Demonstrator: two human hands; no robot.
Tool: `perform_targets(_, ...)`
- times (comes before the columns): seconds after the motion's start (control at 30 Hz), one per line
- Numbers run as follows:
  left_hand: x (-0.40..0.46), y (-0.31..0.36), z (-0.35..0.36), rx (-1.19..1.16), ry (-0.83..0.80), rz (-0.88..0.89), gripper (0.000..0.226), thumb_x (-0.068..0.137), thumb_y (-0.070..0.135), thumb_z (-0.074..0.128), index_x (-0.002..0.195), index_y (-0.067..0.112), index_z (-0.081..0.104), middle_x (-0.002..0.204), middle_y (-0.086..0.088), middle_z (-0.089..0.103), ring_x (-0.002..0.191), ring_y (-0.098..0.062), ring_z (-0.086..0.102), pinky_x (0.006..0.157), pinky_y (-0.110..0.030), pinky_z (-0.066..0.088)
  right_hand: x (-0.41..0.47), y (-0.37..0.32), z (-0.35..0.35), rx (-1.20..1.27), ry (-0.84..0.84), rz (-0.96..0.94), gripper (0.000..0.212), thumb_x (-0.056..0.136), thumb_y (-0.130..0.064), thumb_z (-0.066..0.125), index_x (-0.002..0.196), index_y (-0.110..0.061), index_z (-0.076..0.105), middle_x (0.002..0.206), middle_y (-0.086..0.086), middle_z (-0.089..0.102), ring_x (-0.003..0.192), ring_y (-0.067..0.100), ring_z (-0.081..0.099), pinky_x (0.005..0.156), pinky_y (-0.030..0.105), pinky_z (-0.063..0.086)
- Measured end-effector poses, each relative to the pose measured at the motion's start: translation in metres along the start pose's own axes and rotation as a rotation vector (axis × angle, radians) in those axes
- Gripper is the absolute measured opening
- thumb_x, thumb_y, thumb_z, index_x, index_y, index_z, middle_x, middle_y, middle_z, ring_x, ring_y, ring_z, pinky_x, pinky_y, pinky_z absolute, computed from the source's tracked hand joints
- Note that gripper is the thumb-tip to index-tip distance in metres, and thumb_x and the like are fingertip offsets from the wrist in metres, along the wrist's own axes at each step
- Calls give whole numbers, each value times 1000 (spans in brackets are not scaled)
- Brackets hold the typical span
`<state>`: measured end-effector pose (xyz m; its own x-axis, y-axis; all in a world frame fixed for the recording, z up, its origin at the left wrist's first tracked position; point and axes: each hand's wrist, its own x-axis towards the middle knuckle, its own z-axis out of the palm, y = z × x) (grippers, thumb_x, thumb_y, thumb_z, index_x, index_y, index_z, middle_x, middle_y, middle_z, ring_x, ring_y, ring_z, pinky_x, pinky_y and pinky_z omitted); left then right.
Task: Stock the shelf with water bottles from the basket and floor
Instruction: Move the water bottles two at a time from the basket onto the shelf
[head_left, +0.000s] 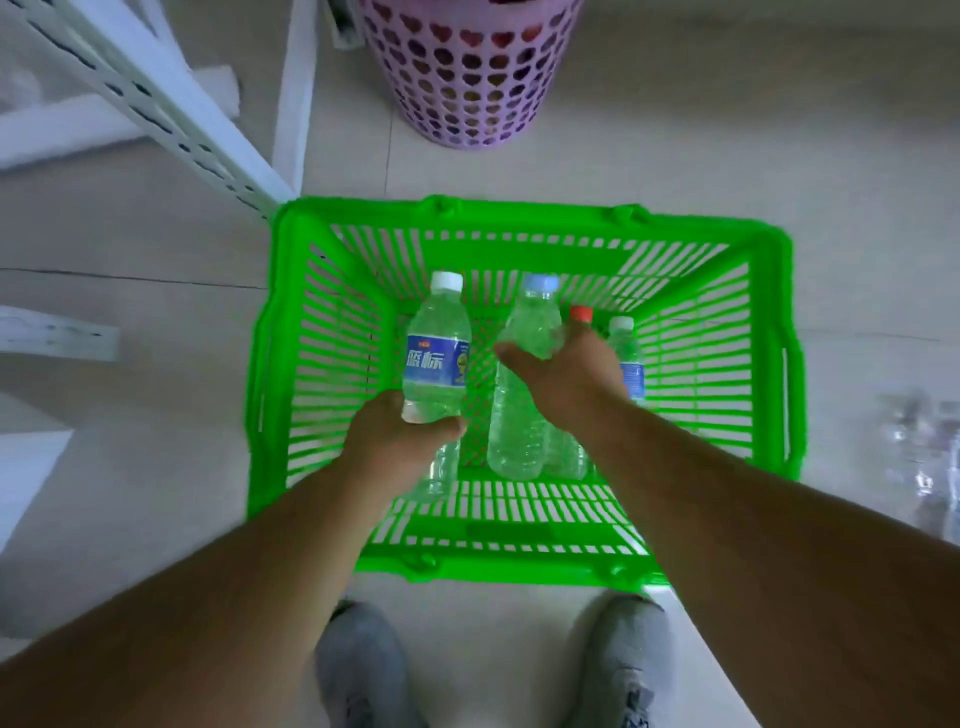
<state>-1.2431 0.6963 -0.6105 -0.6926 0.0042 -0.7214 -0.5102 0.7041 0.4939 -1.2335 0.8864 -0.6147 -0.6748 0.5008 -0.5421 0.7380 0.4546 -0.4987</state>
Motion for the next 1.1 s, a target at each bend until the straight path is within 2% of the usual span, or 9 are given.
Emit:
perform_targets(0.13, -83, 55, -46, 12, 91, 85, 37, 69, 45, 82, 89, 19, 67, 79, 3, 70, 74, -15, 65, 59, -21, 42, -55, -47, -87, 78, 62, -45, 56, 69, -69, 73, 99, -24, 58, 77, -10, 58, 74, 19, 58, 60, 24, 36)
perform_targets(0.2, -132, 88, -76, -56, 97, 126, 32, 70, 40, 84, 92, 22, 68, 82, 5, 72, 77, -14, 67, 67, -24, 48, -88, -78, -139, 97, 83, -87, 53, 68, -71, 72, 91, -26, 55, 69, -14, 54, 67, 15, 55, 52, 24, 33)
perform_targets(0.27, -181, 125, -106, -83, 102, 174, 32, 71, 37, 84, 95, 23, 69, 85, 7, 73, 81, -14, 68, 76, -28, 50, -124, -111, -193, 129, 91, -125, 55, 68, -71, 72, 92, -23, 58, 72, -11, 61, 70, 16, 60, 55, 23, 39)
perform_targets(0.43, -304, 207, -175, -166, 129, 307, 34, 71, 37, 83, 99, 25, 70, 82, 14, 72, 74, 5, 66, 64, -12, 45, -227, -193, -317, 180, 131, -251, 57, 69, -71, 70, 94, -21, 63, 80, -6, 67, 75, 15, 62, 61, 26, 38)
perform_targets(0.67, -467, 275, -261, -285, 75, 495, 30, 72, 35, 82, 99, 28, 71, 87, 13, 75, 81, -3, 70, 74, -25, 52, -387, -270, -452, 222, 213, -419, 51, 71, -65, 72, 100, -24, 65, 80, -6, 70, 74, 5, 63, 65, 28, 49)
perform_targets(0.77, -534, 292, -297, -332, 69, 571, 27, 72, 32, 82, 97, 28, 71, 86, 13, 76, 81, -5, 71, 77, -28, 54, -454, -296, -502, 243, 275, -493, 39, 69, -65, 73, 89, -33, 65, 75, -19, 68, 70, -10, 60, 54, 8, 39)
perform_targets(0.83, -575, 304, -317, -353, 59, 617, 25, 75, 26, 82, 96, 25, 71, 86, 10, 76, 81, -9, 72, 78, -31, 55, -495, -312, -534, 243, 318, -527, 42, 67, -69, 70, 87, -33, 66, 73, -20, 68, 68, -8, 61, 52, 10, 38)
perform_targets(0.93, -630, 325, -341, -389, 90, 692, 25, 75, 24, 83, 96, 25, 70, 85, 13, 76, 79, -4, 71, 72, -27, 52, -541, -336, -578, 252, 394, -574, 51, 65, -75, 66, 86, -28, 65, 72, -12, 68, 66, -2, 61, 56, 23, 42)
perform_targets(1.1, -702, 368, -368, -421, 115, 797, 27, 77, 23, 82, 100, 24, 69, 88, 8, 76, 70, 0, 70, 52, -12, 50, -596, -369, -647, 341, 491, -669, 47, 68, -73, 68, 84, -29, 63, 71, -11, 67, 66, -3, 60, 54, 20, 39)
